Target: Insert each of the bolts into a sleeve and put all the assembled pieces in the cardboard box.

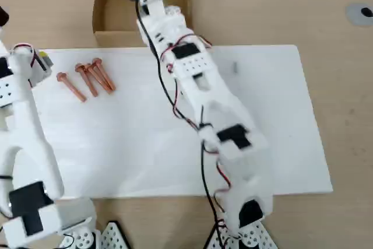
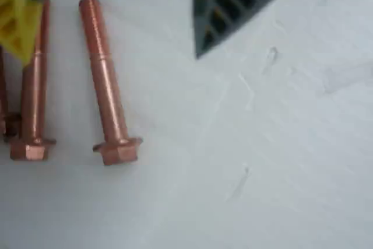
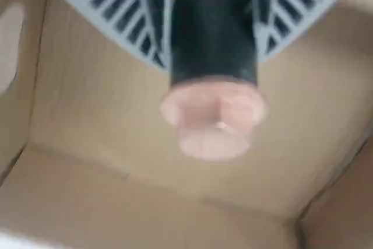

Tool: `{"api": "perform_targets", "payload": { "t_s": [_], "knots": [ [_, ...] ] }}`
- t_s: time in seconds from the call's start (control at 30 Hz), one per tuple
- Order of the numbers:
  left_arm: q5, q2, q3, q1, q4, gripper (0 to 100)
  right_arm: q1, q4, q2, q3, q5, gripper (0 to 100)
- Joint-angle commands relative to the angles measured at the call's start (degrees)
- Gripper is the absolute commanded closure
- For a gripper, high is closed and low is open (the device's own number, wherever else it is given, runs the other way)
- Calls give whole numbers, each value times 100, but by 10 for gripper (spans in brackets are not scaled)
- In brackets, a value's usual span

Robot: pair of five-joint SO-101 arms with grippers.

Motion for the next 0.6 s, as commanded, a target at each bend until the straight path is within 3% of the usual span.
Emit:
{"api": "perform_targets", "payload": {
  "t_s": [0.0, 0.27, 0.57],
  "knots": [
    [0, 180, -53, -70, -396, 805, 242, -167, 848, -1965, 79, 989],
    [141, 1086, -62, 132, -941, 805, 418, -158, 2905, -4760, 668, 988],
    [809, 2308, -1099, 448, -818, 805, 470, -149, 4338, -6149, 1266, 985]
  ]
}}
